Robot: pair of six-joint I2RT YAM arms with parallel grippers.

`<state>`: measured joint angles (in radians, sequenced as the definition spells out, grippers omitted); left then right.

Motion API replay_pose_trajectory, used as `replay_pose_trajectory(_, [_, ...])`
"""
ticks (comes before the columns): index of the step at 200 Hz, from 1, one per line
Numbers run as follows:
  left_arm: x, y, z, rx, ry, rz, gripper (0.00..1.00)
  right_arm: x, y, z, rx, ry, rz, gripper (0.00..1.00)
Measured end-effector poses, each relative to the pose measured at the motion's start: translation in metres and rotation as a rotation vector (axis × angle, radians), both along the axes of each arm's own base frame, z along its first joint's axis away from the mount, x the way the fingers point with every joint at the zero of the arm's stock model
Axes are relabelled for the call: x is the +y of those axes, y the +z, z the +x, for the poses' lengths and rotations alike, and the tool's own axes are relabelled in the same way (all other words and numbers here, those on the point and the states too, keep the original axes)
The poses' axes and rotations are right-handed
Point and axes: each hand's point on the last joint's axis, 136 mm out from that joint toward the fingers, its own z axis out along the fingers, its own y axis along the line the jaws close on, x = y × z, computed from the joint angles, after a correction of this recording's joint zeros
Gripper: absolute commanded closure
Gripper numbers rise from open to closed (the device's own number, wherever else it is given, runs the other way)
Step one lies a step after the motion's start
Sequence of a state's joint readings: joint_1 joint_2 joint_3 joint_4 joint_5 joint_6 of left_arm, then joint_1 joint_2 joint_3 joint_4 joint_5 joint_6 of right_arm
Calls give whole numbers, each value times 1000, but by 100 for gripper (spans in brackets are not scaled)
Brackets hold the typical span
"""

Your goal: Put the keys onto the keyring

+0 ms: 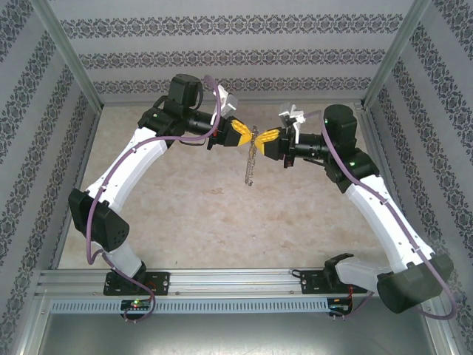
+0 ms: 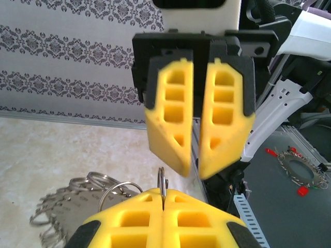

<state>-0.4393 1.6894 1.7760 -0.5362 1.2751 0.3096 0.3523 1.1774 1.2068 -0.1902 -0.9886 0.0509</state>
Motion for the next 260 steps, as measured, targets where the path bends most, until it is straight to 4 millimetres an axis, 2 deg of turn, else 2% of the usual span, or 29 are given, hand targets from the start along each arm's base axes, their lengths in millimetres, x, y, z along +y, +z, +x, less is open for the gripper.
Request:
replay_pose_trajectory(33, [0, -1, 0, 6, 1, 2, 100, 17, -12, -6, 19, 59, -19, 94])
replay_pose_trajectory(64, [0, 1, 0, -4, 2, -2, 100, 15, -23, -11, 59, 79, -39, 68])
replay_pose_trajectory(72, [0, 1, 1, -4, 4, -1, 100, 12, -22, -12, 56, 76, -37, 66])
replay_pose_trajectory(115, [0, 1, 0, -4, 2, -2, 100, -17, -5, -8, 13, -5, -7, 67])
replay_pose_trajectory(149, [0, 2, 0, -4, -1, -4, 100, -24, 7, -7, -17, -32, 7, 71])
replay_pose_trajectory(177, [0, 2, -1, -3, -3, -5, 100, -22, 8, 3, -4, -39, 10, 78])
replay_pose_trajectory(223, [0, 2, -1, -3, -3, -5, 100, -16, -6, 21, 46, -38, 1, 81])
replay_pose_trajectory(260, [1, 1, 1, 0, 3, -3, 100, -4, -14, 14, 70, 7, -13, 81])
